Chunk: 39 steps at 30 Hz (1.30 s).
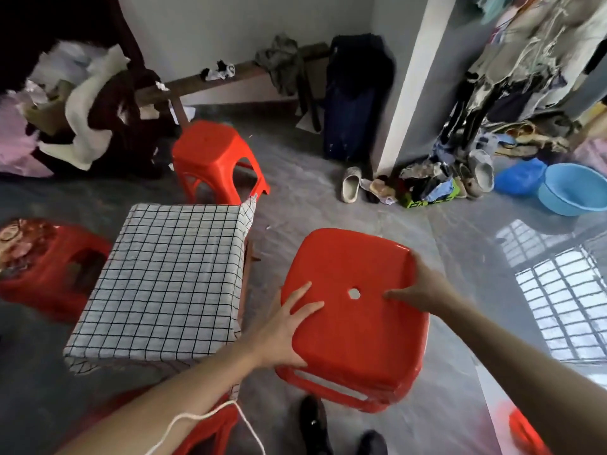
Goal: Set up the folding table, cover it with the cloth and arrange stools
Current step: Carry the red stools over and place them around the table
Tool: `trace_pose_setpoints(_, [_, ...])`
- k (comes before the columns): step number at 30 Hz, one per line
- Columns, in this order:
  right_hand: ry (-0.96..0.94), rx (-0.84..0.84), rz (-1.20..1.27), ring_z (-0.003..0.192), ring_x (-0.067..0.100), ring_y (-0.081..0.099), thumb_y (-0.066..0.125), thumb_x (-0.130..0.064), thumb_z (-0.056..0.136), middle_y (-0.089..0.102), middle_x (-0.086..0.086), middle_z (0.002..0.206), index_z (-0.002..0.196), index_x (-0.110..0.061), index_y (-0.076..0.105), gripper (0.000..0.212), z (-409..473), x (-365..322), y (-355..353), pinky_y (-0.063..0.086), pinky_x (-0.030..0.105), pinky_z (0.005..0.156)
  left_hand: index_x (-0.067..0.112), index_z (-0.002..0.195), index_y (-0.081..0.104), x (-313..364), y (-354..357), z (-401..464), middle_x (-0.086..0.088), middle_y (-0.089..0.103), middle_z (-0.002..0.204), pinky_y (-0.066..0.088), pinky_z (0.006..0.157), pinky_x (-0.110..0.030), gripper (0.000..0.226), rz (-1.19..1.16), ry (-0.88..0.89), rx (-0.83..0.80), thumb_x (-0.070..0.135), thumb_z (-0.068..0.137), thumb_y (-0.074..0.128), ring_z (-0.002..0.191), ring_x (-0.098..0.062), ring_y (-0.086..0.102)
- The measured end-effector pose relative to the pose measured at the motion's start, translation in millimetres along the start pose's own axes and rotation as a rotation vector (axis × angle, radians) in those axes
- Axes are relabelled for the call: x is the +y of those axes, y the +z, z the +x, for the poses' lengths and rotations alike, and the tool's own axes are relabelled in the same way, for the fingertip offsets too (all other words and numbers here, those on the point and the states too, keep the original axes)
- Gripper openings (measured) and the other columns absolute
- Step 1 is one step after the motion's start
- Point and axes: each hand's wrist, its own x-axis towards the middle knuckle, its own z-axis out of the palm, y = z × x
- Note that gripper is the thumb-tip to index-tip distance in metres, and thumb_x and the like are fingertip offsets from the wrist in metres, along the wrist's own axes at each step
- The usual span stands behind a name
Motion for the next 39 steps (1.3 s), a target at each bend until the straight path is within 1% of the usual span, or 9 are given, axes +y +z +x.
trace_pose_setpoints(4, [0.024, -0.067, -0.019, 0.116, 0.037, 0.052, 0.085, -0.044, 0.066, 0.052, 0.021, 0.129, 0.152, -0.033, 0.008, 0.117, 67.7, 4.9, 26.5, 0.044, 0.037, 0.086, 0.049, 0.147, 0.014, -28.6, 29.2, 37.4, 0.021, -0.02, 0.157, 0.043, 0.104, -0.052, 0.111, -0.052, -0.05, -0.005, 0.056, 0.057, 0.079, 0.146, -0.028, 0.002])
trace_pose_setpoints(8, [0.045, -0.149, -0.031, 0.111, 0.041, 0.055, 0.084, -0.047, 0.064, 0.04, 0.023, 0.134, 0.152, -0.042, -0.001, 0.123, 134.5, 16.3, 60.9, 0.048, 0.041, 0.085, 0.045, 0.149, 0.015, -46.5, 72.0, 67.5, 0.021, -0.024, 0.156, 0.051, 0.094, -0.053, 0.106, -0.083, -0.119, 0.005, 0.059, 0.063, 0.075, 0.146, -0.028, -0.004])
trace_pose_setpoints(15, [-0.018, -0.25, -0.133, 0.119, 0.043, 0.045, 0.067, -0.052, 0.043, 0.043, 0.023, 0.131, 0.15, -0.045, -0.007, 0.13, 240.3, 39.1, 120.2, 0.042, 0.04, 0.086, 0.045, 0.148, 0.016, -76.4, 160.8, 122.0, 0.02, -0.023, 0.157, 0.056, 0.087, -0.051, 0.101, -0.156, -0.264, 0.007, 0.055, 0.066, 0.075, 0.146, -0.031, -0.009])
trace_pose_setpoints(21, [-0.03, -0.283, -0.155, 0.12, 0.041, 0.045, 0.082, -0.033, 0.059, 0.038, 0.022, 0.134, 0.15, -0.046, -0.004, 0.126, 304.5, 55.6, 153.9, 0.045, 0.038, 0.083, 0.045, 0.148, 0.017, -97.9, 202.2, 157.0, 0.017, -0.02, 0.158, 0.056, 0.088, -0.048, 0.102, -0.161, -0.319, 0.001, 0.056, 0.065, 0.076, 0.144, -0.026, -0.007])
trace_pose_setpoints(27, [-0.059, -0.253, -0.166, 0.119, 0.043, 0.046, 0.083, -0.035, 0.061, 0.037, 0.023, 0.132, 0.15, -0.046, -0.005, 0.125, 337.0, 61.2, 170.0, 0.048, 0.042, 0.088, 0.045, 0.148, 0.015, -119.6, 218.5, 181.9, 0.018, -0.021, 0.157, 0.057, 0.086, -0.047, 0.101, -0.159, -0.318, -0.003, 0.057, 0.066, 0.074, 0.146, -0.027, -0.01])
trace_pose_setpoints(30, [-0.072, -0.238, -0.159, 0.116, 0.044, 0.048, 0.083, -0.033, 0.064, 0.037, 0.021, 0.131, 0.149, -0.047, -0.006, 0.124, 341.1, 60.2, 171.4, 0.049, 0.042, 0.081, 0.045, 0.147, 0.017, -127.8, 222.1, 188.5, 0.016, -0.018, 0.159, 0.059, 0.081, -0.047, 0.1, -0.151, -0.317, 0.029, 0.059, 0.066, 0.074, 0.147, -0.031, -0.006])
trace_pose_setpoints(33, [-0.068, -0.228, -0.145, 0.117, 0.045, 0.047, 0.084, -0.033, 0.063, 0.037, 0.022, 0.131, 0.147, -0.049, -0.006, 0.124, 341.0, 57.9, 172.0, 0.05, 0.05, 0.09, 0.044, 0.145, 0.018, -130.9, 225.7, 192.9, 0.015, -0.015, 0.159, 0.06, 0.078, -0.047, 0.102, -0.146, -0.335, 0.038, 0.054, 0.064, 0.079, 0.146, -0.033, -0.002])
trace_pose_setpoints(36, [-0.081, -0.235, -0.134, 0.117, 0.046, 0.047, 0.083, -0.033, 0.063, 0.034, 0.021, 0.132, 0.147, -0.048, -0.007, 0.124, 338.7, 55.1, 173.5, 0.048, 0.053, 0.093, 0.042, 0.144, 0.017, -132.5, 227.3, 198.2, 0.013, -0.017, 0.159, 0.057, 0.086, -0.049, 0.106, -0.117, -0.369, 0.017, 0.046, 0.061, 0.083, 0.145, -0.038, -0.003])
trace_pose_setpoints(39, [-0.076, -0.271, -0.165, 0.119, 0.044, 0.045, 0.082, -0.029, 0.067, 0.026, 0.02, 0.138, 0.152, -0.039, -0.007, 0.123, 333.0, 51.8, 173.5, 0.048, 0.051, 0.095, 0.041, 0.145, 0.016, -130.4, 222.7, 201.0, 0.011, -0.017, 0.158, 0.037, 0.105, -0.062, 0.11, -0.083, -0.404, -0.041, 0.039, 0.06, 0.085, 0.144, -0.045, -0.002])
